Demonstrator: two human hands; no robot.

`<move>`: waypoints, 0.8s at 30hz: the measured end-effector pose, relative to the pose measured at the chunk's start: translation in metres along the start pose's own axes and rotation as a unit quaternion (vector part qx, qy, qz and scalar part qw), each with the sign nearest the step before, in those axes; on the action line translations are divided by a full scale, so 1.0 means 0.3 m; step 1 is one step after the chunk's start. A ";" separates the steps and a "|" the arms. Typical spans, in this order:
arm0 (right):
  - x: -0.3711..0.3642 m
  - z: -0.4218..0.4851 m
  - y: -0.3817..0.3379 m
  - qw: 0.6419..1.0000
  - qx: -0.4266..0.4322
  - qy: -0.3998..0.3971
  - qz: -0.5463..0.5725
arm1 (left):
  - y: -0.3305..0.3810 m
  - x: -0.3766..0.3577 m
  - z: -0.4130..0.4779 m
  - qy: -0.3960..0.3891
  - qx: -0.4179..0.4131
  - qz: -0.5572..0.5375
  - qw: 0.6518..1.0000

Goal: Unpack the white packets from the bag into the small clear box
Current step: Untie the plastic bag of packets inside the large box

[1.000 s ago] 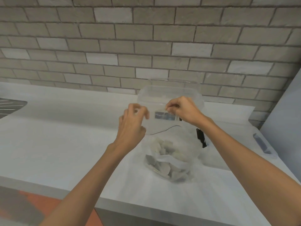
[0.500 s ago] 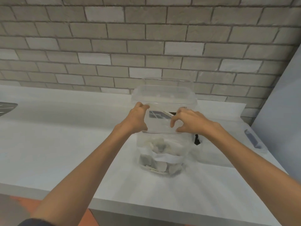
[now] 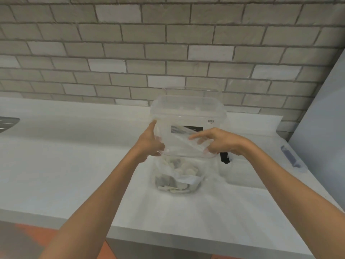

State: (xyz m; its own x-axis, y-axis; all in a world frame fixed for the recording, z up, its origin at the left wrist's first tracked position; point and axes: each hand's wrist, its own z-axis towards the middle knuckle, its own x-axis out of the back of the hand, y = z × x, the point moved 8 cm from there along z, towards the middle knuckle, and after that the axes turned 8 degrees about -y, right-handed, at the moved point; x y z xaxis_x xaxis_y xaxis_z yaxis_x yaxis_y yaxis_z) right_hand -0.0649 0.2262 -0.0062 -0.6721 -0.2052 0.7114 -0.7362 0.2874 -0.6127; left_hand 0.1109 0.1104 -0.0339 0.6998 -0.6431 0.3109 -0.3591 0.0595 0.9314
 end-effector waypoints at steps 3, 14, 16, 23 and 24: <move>-0.095 0.043 0.048 0.998 -0.046 -0.012 -0.034 | -0.063 -0.065 0.000 -0.004 0.052 -0.396 0.917; -0.270 0.122 0.304 0.820 -0.194 0.213 0.495 | -0.260 -0.205 -0.069 -0.069 0.127 -0.362 0.921; -0.276 0.137 0.305 0.801 -0.198 0.221 0.520 | -0.281 -0.207 -0.082 -0.039 0.108 -0.288 0.951; -0.357 0.193 0.288 0.665 -0.135 0.221 0.700 | -0.303 -0.138 -0.093 0.099 0.054 0.031 0.993; -0.373 0.194 0.284 0.661 -0.137 0.204 0.709 | -0.303 -0.133 -0.090 0.104 0.055 0.047 0.992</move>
State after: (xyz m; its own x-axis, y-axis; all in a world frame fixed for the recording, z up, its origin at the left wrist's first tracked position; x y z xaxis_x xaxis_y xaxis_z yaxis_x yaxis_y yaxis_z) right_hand -0.0570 0.2192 -0.1581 -0.5531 0.7049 -0.4441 0.6909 0.0901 -0.7174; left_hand 0.1325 0.1513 -0.1258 0.7689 -0.4660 0.4377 -0.4850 0.0208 0.8742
